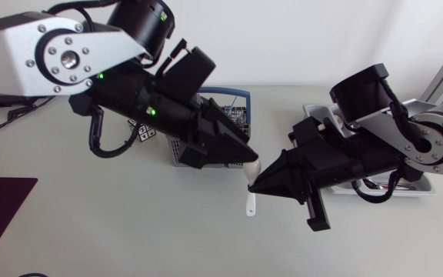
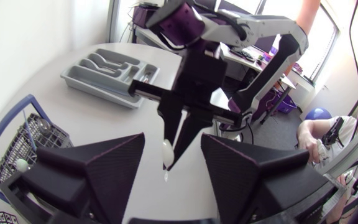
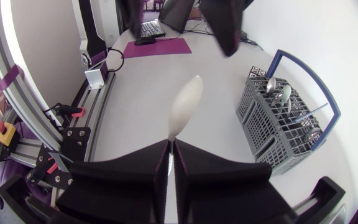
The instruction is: Transfer all utensils from the basket to the drawer tray.
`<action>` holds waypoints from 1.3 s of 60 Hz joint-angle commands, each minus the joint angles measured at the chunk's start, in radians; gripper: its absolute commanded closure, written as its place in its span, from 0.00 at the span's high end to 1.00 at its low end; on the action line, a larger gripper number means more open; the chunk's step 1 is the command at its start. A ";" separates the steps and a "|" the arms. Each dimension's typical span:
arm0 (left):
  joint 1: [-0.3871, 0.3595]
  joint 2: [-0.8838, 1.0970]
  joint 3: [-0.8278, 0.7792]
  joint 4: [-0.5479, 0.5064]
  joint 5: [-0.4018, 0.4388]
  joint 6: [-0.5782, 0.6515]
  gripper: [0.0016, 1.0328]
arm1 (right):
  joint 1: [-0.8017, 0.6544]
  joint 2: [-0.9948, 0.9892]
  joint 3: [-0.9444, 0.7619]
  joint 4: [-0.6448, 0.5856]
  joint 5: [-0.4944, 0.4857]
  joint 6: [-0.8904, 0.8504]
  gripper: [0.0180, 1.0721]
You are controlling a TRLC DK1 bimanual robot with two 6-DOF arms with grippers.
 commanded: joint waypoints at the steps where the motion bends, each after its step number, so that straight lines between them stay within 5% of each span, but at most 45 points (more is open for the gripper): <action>1: 0.042 0.023 0.057 0.033 -0.018 -0.071 0.89 | -0.018 0.019 -0.031 -0.005 0.011 0.003 0.05; 14: 0.156 0.097 0.112 0.072 -0.155 -0.197 0.89 | -0.167 0.016 -0.062 -0.005 0.137 -0.098 0.05; 23: 0.173 0.152 0.110 0.069 -0.360 -0.223 0.88 | -0.312 0.022 -0.082 0.012 0.266 -0.213 0.05; 30: 0.185 0.191 0.123 0.050 -0.436 -0.252 0.87 | -0.435 0.025 -0.084 0.045 0.339 -0.303 0.05; 54: 0.246 0.235 0.146 0.014 -0.457 -0.318 0.85 | -0.814 0.154 -0.102 0.237 0.458 -0.615 0.05; 78: 0.271 0.263 0.149 -0.003 -0.466 -0.342 0.84 | -0.949 0.392 -0.163 0.627 0.576 -0.787 0.06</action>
